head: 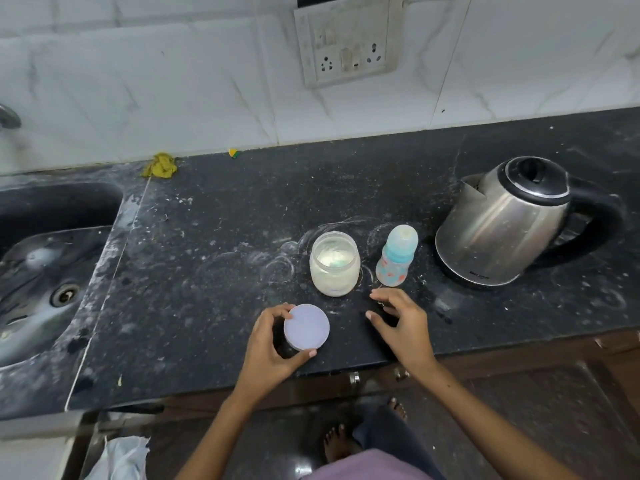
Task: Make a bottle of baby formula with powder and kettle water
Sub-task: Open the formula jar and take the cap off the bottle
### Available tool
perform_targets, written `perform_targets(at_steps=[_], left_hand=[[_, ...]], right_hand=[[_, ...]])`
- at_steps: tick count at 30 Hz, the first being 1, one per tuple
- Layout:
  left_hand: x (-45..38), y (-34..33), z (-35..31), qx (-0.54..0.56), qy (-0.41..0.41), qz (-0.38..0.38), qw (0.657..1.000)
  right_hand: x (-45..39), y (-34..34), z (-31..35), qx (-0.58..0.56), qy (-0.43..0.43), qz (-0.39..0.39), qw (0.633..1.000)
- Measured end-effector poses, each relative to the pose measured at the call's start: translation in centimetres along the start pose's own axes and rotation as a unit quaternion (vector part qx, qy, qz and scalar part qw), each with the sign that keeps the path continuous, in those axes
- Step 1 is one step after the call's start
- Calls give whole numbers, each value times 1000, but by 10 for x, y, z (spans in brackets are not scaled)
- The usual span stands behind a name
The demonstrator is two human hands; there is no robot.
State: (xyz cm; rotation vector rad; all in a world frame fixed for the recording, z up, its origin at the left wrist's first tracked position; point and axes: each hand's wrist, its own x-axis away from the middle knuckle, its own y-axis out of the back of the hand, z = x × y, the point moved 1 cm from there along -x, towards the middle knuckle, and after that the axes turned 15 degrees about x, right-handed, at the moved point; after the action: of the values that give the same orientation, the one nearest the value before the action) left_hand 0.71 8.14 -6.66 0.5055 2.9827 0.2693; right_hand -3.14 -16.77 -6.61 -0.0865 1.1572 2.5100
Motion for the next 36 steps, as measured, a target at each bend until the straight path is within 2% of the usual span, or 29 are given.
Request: perform_targets(at_steps=[4,10,13,17,23,26,30,32,34,36], left_hand=[[-2,6,-4,-120,-25,28,992],[-13,-20,-51,-104,-106,16,989],[-35,-41,-75,-89,-169,32,981],[-80,-64,-103,-71,-207,77,973],[-146,-84,-118,-86,-152,203,963],[-164,-86,-122,-55,-122,277,952],[-177,-83,-140,110,-32,336,935],[-181,-84,-145,160,9,365,917],[-181,-85,-147,183,27,374,909],[-180,-85,-146,194,30,354,915]], right_hand=[[0,6,-5,-5,-12,-17,1000],[-9,28,-17,-45,-85,-100,990],[-25,34,-23,-72,-112,-103,986],[-50,34,-23,-74,-81,-26,994],[-76,37,-21,-165,-66,62,982],[-84,59,-10,-286,-70,149,944],[-94,82,-5,-390,-80,289,870],[-98,85,-5,-416,-77,331,844],[-100,85,-3,-424,-71,338,837],[-101,87,-1,-416,-70,334,843]])
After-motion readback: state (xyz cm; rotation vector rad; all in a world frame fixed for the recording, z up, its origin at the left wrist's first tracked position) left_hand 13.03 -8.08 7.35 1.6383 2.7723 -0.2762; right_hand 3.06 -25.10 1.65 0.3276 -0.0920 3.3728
